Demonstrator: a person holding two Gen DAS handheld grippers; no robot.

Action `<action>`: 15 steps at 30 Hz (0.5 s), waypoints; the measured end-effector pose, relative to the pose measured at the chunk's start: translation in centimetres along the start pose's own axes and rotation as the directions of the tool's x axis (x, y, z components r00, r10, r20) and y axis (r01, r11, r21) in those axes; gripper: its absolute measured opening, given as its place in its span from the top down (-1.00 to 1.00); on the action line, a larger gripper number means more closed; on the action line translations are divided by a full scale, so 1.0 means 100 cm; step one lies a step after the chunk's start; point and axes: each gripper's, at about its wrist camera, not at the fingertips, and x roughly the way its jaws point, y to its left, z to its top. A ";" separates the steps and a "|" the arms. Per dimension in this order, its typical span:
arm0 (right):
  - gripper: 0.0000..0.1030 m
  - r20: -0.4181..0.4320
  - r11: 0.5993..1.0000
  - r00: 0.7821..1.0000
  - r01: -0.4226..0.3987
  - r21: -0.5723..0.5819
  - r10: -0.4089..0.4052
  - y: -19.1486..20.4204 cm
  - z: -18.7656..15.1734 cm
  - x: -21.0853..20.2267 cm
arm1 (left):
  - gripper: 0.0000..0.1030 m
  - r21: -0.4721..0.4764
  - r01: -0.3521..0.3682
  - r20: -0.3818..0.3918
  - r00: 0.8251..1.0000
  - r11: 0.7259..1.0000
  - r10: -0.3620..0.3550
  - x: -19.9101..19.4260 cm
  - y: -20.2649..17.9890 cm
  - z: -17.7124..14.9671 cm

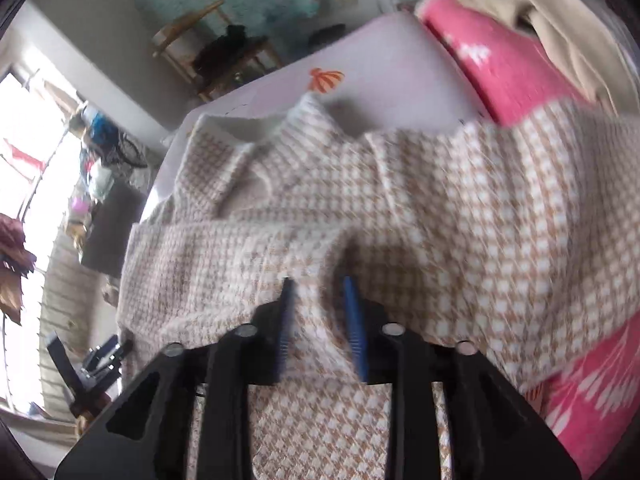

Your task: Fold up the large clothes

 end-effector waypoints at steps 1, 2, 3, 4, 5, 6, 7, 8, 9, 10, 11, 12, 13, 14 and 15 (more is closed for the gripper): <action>0.18 -0.013 1.000 1.000 -0.019 0.006 0.019 -0.002 -0.001 0.003 | -0.22 0.006 -0.007 0.000 1.000 1.000 0.007 0.000 -0.001 0.001; 0.17 -0.023 1.000 0.999 -0.023 0.002 0.023 -0.001 0.000 0.006 | -0.22 0.010 -0.013 0.001 1.000 1.000 0.013 0.000 -0.001 0.002; 0.17 -0.041 1.000 0.999 -0.022 -0.010 0.022 0.001 0.001 0.012 | -0.22 0.009 -0.019 0.003 1.000 1.000 0.019 0.000 -0.001 0.003; 0.17 -0.049 1.000 0.999 -0.021 -0.014 0.021 0.001 0.002 0.015 | -0.22 0.007 -0.028 0.009 1.000 1.000 0.028 0.000 -0.001 0.004; 0.17 -0.069 1.000 0.997 -0.018 -0.015 0.017 0.002 0.004 0.023 | -0.22 0.005 -0.036 0.014 0.999 0.999 0.036 0.000 -0.001 0.006; 0.17 -0.089 1.000 0.996 -0.022 -0.012 0.021 0.002 0.006 0.032 | -0.22 -0.001 -0.047 0.019 0.999 0.999 0.047 0.001 -0.001 0.007; 0.17 -0.104 1.000 0.994 -0.029 -0.012 0.027 0.002 0.007 0.038 | -0.21 -0.005 -0.053 0.019 0.998 0.999 0.053 0.002 -0.001 0.008; 0.25 -0.123 0.999 0.992 -0.031 -0.027 0.027 0.005 0.008 0.046 | -0.20 -0.011 -0.058 0.017 0.998 0.998 0.058 0.004 0.000 0.009; 0.66 -0.131 0.998 0.991 -0.027 -0.052 0.020 0.010 0.009 0.051 | -0.20 -0.016 -0.062 0.012 0.998 0.998 0.062 0.006 0.000 0.009; 0.90 -0.133 0.995 0.991 -0.009 -0.098 -0.004 0.020 0.011 0.055 | -0.20 -0.026 -0.063 0.005 0.998 0.998 0.063 0.008 0.001 0.009; 0.90 -0.106 0.989 0.994 0.015 -0.146 -0.031 0.031 0.014 0.052 | -0.20 -0.033 -0.061 0.004 0.998 0.998 0.062 0.008 0.002 0.009; 0.90 -0.056 0.979 0.997 0.031 -0.199 -0.043 0.044 0.018 0.045 | -0.20 -0.038 -0.061 0.002 0.998 0.997 0.061 0.008 0.002 0.009; 0.90 -0.016 0.972 0.999 0.036 -0.234 -0.041 0.053 0.021 0.038 | -0.20 -0.038 -0.063 0.001 0.998 0.997 0.063 0.008 0.003 0.009; 0.90 0.017 0.964 0.999 0.040 -0.262 -0.037 0.061 0.025 0.032 | -0.20 -0.038 -0.064 0.000 0.998 0.997 0.064 0.008 0.003 0.009; 0.90 0.046 0.956 0.998 0.049 -0.290 -0.038 0.069 0.028 0.026 | -0.20 -0.037 -0.065 0.000 0.998 0.997 0.065 0.008 0.002 0.009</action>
